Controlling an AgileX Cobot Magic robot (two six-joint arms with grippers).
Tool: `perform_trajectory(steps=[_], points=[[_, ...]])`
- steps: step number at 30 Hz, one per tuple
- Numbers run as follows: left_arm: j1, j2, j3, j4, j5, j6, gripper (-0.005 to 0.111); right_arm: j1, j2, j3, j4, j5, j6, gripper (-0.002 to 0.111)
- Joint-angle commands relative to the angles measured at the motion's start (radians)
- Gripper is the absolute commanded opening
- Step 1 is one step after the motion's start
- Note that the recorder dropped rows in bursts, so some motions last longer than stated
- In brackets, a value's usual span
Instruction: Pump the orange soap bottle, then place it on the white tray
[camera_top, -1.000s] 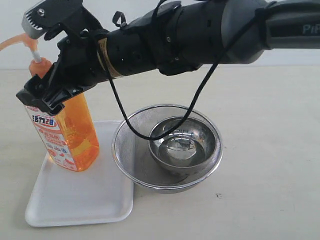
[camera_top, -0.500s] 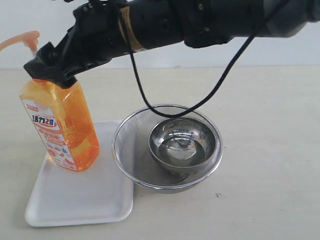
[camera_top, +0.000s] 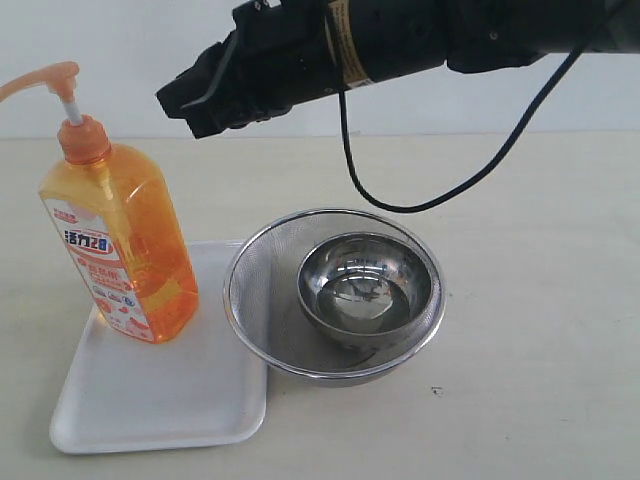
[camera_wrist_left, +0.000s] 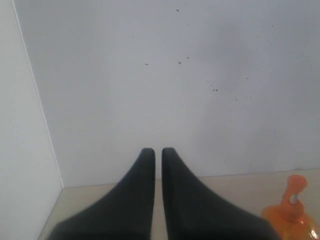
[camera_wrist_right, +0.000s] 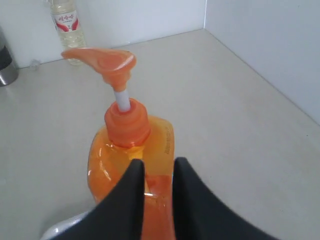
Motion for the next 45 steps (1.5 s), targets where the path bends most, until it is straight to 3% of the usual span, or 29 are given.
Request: perform_trajectory(steps=[1,13,20,27,34,41,45], points=[[-0.003,0.001,0.000,-0.020,0.000,0.001,0.005,-0.007,-0.013,0.005,0.003,-0.018,-0.018,0.000],[-0.003,0.006,0.167,-0.018,-0.043,-0.007,0.005,-0.007,-0.011,0.005,0.003,0.033,-0.062,0.000],[-0.003,0.006,0.310,-0.004,-0.067,-0.143,0.005,-0.008,-0.009,0.005,0.003,0.006,-0.096,0.000],[-0.003,0.006,0.464,0.067,-0.192,-0.266,0.005,-0.008,0.041,0.005,0.003,0.010,-0.133,0.000],[-0.003,0.006,0.556,0.159,-0.228,-0.407,0.005,-0.008,0.085,-0.029,0.003,0.010,-0.149,0.000],[-0.003,0.006,0.616,0.110,-0.359,-0.314,0.005,-0.008,0.121,-0.130,0.003,0.008,-0.138,0.000],[-0.003,0.006,0.616,-0.116,-0.469,-0.031,0.005,-0.016,0.140,-0.141,0.003,0.001,-0.127,0.000]])
